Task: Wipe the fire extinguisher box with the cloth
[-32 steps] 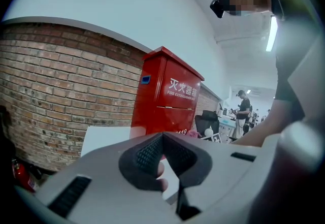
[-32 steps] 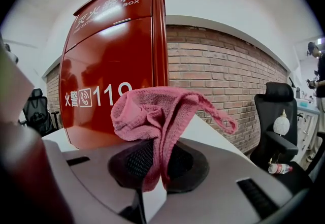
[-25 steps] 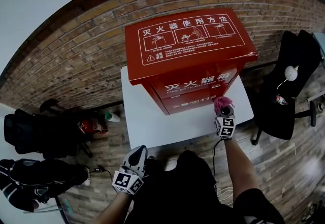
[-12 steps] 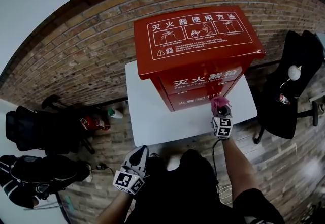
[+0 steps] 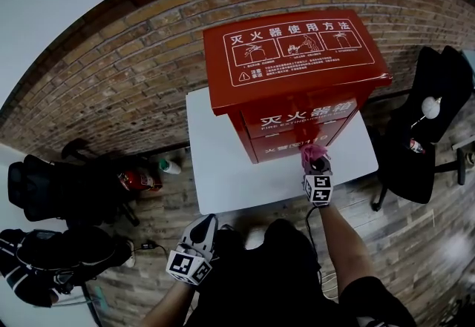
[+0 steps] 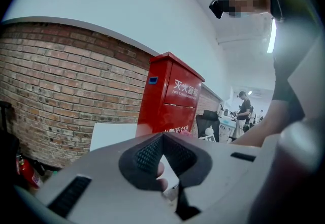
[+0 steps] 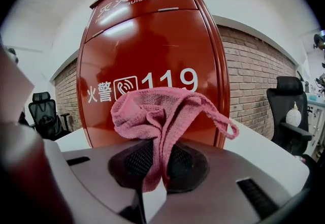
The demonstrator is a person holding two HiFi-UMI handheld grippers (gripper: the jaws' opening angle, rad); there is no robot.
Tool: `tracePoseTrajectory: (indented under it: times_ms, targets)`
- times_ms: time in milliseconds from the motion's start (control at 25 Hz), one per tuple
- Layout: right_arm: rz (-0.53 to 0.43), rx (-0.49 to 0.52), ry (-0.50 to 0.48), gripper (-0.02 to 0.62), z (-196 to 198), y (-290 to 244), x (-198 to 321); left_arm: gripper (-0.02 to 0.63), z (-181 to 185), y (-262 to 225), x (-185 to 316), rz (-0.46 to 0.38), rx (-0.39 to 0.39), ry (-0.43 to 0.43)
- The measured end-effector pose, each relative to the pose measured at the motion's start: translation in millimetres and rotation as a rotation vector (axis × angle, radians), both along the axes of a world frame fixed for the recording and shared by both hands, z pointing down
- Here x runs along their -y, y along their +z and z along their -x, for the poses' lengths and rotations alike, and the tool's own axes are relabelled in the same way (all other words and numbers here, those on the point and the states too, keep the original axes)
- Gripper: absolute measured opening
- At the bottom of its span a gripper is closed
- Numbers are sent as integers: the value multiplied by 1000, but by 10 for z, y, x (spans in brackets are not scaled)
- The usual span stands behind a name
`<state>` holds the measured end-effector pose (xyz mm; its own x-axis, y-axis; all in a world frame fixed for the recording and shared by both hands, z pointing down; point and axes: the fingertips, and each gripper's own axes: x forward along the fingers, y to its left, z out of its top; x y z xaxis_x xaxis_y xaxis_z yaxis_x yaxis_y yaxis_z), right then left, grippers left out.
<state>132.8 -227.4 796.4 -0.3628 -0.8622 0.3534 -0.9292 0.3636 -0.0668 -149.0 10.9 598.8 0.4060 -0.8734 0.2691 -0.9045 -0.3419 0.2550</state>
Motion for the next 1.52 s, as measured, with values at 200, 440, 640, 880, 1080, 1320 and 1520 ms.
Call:
tracePoseTrajectory:
  times_ms: [200,440,640,880,1080,1320,1520]
  targets:
    - [7,10,-15,61,160,9,-50,17,74,-9,-10,0,0,-9]
    - [13,14,-52,61,403,15,-112,17,111,5,-31,4,-6,-11]
    - [17,25,-65,61,540,29,-144,17,159,-12,-45,6,-20,-30]
    - [17,30,-96,61,723,43,-190,17,202,19,-91,9,-10,-31]
    - [21,30,-133,61,933,49,-253,17,265,5,-97,2,-13,-39]
    - [24,29,-164,61,1150,60,-311,17,332,15,-124,6,-18,-43]
    - [22,34,-166,61,1279,44,-333,17,408,30,-140,5,-18,-39]
